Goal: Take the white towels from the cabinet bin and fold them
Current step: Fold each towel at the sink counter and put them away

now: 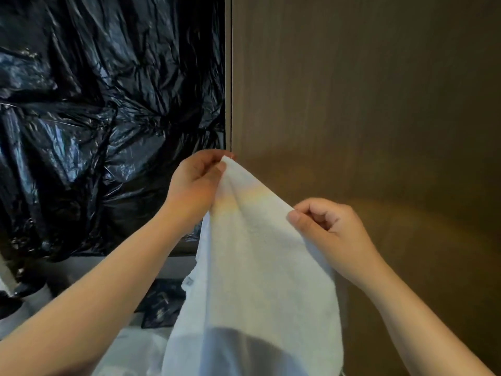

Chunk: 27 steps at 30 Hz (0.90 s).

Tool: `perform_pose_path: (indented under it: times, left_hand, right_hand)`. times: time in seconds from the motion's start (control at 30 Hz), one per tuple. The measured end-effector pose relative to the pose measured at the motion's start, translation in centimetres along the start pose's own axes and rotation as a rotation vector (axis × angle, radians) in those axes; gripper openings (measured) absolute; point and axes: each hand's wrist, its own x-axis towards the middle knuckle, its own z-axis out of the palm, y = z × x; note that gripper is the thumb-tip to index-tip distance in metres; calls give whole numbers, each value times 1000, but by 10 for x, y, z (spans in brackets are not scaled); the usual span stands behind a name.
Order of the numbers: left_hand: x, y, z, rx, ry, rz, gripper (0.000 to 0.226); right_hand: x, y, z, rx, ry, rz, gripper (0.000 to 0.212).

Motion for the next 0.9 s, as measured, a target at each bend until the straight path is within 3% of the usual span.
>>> perform_pose_path:
  times: [0.5,0.7,0.8,0.9]
  left_hand:
    - [29,-60,3,39,157,-138,27]
    - [34,-82,1,117,166,-166,30]
    - [34,-90,3,172,152,-175,32]
    - [31,-95,4,236,134,-150,33]
  right_hand:
    - [-51,39,-7,-10,-197,190,34]
    - [-71,61,-14,-74,-271,202,61]
    - [-73,65,-20,-146,-267,205,55]
    - [-72,69,-29,-371,-309,183,56]
